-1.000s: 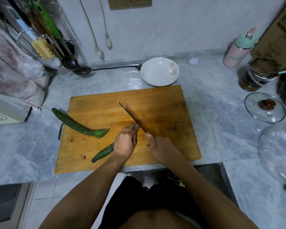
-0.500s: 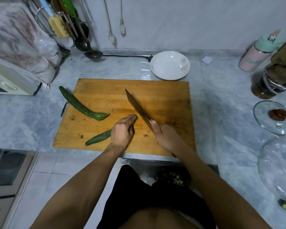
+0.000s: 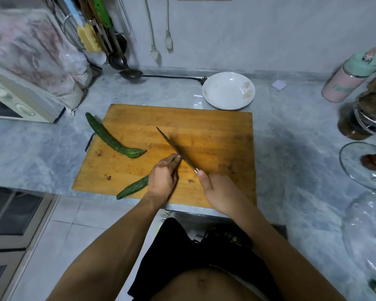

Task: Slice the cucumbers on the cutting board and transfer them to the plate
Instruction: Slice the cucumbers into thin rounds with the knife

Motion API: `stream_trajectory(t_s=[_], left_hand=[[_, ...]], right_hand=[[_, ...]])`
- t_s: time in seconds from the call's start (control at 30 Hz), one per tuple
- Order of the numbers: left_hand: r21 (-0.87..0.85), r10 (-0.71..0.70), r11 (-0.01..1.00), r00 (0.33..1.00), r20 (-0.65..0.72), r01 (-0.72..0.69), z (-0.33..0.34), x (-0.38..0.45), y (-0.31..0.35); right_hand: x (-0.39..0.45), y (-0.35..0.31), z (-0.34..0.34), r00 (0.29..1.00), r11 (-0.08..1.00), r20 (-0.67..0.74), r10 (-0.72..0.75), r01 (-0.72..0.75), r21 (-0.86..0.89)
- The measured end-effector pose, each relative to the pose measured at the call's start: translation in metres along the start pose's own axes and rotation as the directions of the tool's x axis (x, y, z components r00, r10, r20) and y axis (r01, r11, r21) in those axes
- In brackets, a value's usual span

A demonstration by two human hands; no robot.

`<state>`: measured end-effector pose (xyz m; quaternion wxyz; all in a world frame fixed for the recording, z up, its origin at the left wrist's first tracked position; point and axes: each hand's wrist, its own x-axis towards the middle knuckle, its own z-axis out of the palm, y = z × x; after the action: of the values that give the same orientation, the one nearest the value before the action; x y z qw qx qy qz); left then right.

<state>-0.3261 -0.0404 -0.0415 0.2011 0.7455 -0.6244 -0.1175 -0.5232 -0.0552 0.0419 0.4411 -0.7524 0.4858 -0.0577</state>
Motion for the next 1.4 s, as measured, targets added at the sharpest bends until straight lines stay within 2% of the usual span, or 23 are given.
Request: stream_trajectory(t_s=[0.2,0.6,0.73,0.97,1.4], left_hand=[[0.032,0.063,0.998,0.998,0.008,-0.063,0.004,0.002,-0.009],[0.002,0.066,0.998,0.998,-0.022,-0.066,0.01,0.003,-0.014],[-0.035,0.088,0.995,0.994,-0.065,-0.091,0.007,0.0,-0.016],[0.037,0.113,0.993,0.993,-0.035,-0.112,0.009,0.002,-0.016],[0.039,0.076,0.996,0.997,-0.012,-0.076,0.011,0.001,-0.018]], right_hand=[[0.0,-0.004,-0.003,1.0,1.0,0.027,0.011,-0.011,0.006],[0.031,-0.005,0.016,0.997,0.995,0.008,0.078,-0.077,-0.065],[0.03,-0.001,0.014,0.998,0.996,-0.001,0.067,-0.067,-0.055],[0.023,0.0,-0.007,0.993,0.993,0.041,0.107,-0.109,0.052],[0.013,0.0,0.0,0.999,1.0,0.035,0.012,-0.013,0.007]])
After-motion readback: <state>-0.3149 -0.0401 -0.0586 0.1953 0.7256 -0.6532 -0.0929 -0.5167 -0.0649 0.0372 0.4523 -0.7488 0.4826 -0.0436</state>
